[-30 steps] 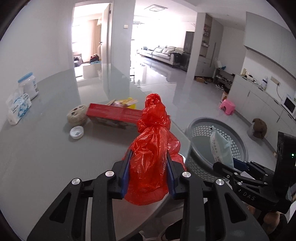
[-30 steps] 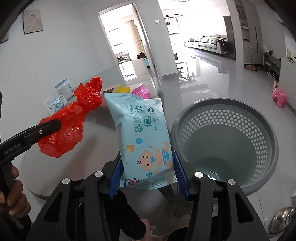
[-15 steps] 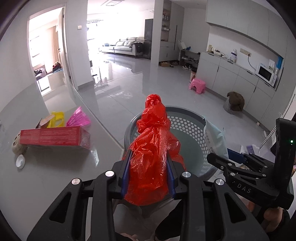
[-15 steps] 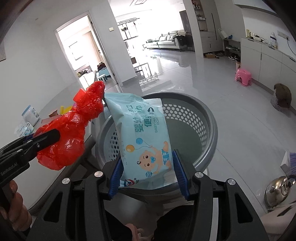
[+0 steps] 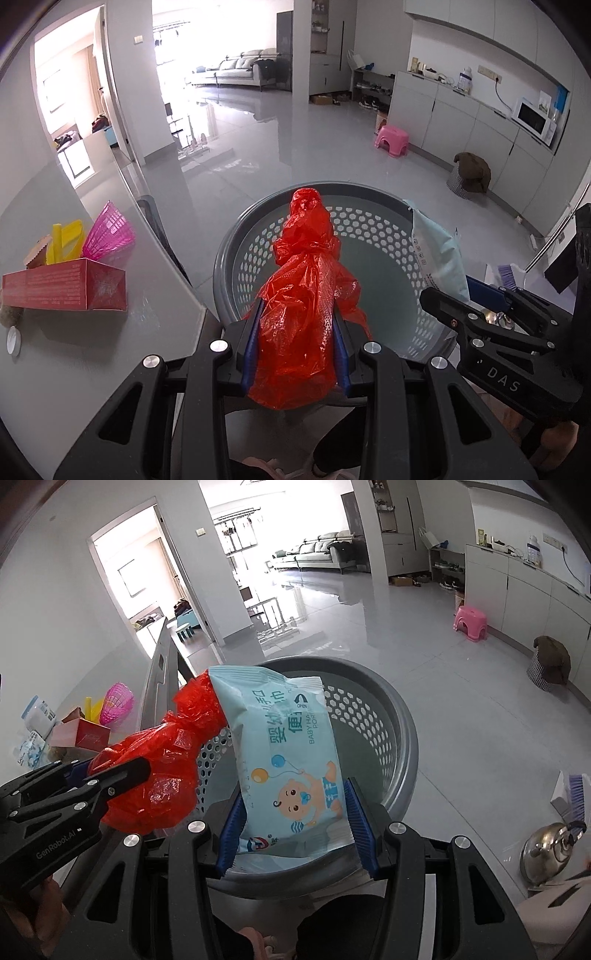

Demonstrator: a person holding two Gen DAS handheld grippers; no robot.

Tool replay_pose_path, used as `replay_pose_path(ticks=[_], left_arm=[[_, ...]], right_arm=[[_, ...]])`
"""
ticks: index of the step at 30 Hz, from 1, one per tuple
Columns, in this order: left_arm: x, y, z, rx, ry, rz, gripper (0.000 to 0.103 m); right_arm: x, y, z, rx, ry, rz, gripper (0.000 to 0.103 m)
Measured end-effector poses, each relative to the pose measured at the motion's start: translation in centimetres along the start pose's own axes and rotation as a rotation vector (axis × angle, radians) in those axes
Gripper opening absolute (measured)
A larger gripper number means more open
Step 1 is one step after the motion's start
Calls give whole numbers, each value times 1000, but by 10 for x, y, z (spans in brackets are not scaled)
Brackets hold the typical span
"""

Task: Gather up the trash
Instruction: 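Carry both items over the grey basket and open both tools to drop them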

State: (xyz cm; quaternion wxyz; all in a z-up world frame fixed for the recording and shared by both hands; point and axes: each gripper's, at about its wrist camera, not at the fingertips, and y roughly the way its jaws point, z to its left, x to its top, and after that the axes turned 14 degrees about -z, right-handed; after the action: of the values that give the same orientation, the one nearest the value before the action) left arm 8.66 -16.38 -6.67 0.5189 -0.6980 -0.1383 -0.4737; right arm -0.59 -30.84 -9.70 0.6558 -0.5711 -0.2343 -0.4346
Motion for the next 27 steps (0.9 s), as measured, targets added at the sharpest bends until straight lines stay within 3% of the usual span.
replay_pose_path(ticks=[9,19,21,23,27], left_arm=[[-4,21,2,-27,-12,56,33],[-5,23,8,-25,-24,63,35],[-4,22,8,-18,-23,60,41],[-2,19,11,-2,-27,52,57],[-1,15,16,6,-55,43,64]], right_arm=[[5,7,-5,11,11,0,50],[7,15,-1,24,13,9,51],[8,14,-2,17,12,3,59],[9,12,-4,12,20,-15,70],[9,6,-9,22,33,-36,73]])
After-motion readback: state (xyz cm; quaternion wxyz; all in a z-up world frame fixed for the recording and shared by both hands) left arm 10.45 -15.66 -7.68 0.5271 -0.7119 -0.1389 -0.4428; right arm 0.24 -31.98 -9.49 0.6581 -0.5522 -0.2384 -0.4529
